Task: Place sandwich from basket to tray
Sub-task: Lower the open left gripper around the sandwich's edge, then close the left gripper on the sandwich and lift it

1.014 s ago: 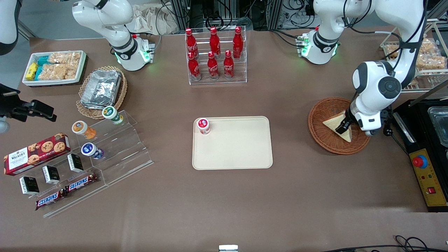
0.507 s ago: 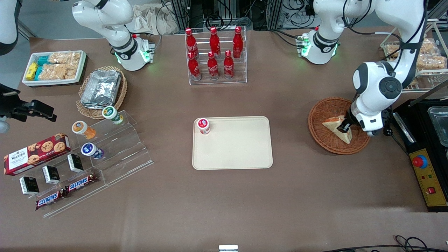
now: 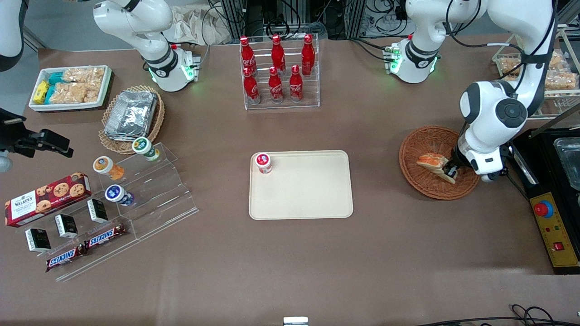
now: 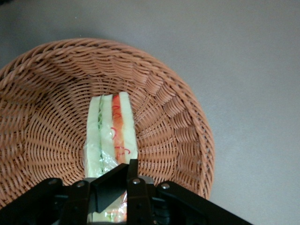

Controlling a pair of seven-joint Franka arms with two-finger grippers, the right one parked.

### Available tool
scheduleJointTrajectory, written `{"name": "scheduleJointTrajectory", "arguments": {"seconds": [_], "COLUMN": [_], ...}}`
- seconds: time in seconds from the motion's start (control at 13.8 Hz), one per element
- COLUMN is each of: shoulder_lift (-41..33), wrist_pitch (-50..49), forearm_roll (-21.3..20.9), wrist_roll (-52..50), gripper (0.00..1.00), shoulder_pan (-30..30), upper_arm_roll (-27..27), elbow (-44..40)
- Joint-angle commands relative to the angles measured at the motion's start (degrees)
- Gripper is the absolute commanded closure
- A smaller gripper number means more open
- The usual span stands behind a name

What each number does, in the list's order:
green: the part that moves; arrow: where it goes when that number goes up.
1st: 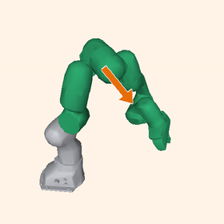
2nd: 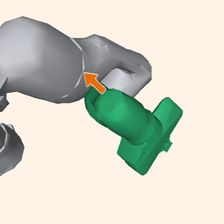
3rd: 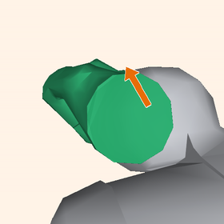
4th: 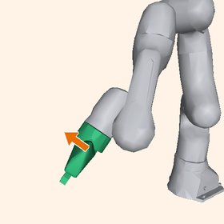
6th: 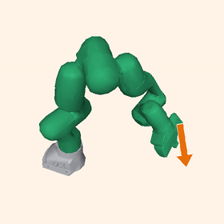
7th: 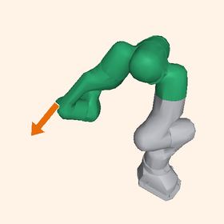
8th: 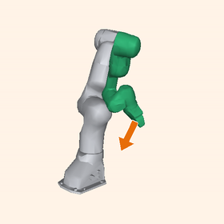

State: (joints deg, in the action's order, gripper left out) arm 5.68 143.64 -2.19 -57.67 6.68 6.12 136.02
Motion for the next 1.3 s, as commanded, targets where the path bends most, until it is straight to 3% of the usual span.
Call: {"name": "scheduleJointTrajectory", "arguments": {"seconds": [0.0,0.36,1.23], "shoulder_lift": [0.2,-0.6,-0.2], "wrist_pitch": [-3.4,-7.2,-35.2], "forearm_roll": [-0.9,-1.1,-0.1], "wrist_roll": [-2.2,-1.7,6.4], "gripper": [1.00,1.00,1.00], "shoulder_pan": [0.4,0.4,0.5], "upper_arm_roll": [-0.2,-0.2,-2.5], "elbow": [-2.3,-4.3,-26.1]}}
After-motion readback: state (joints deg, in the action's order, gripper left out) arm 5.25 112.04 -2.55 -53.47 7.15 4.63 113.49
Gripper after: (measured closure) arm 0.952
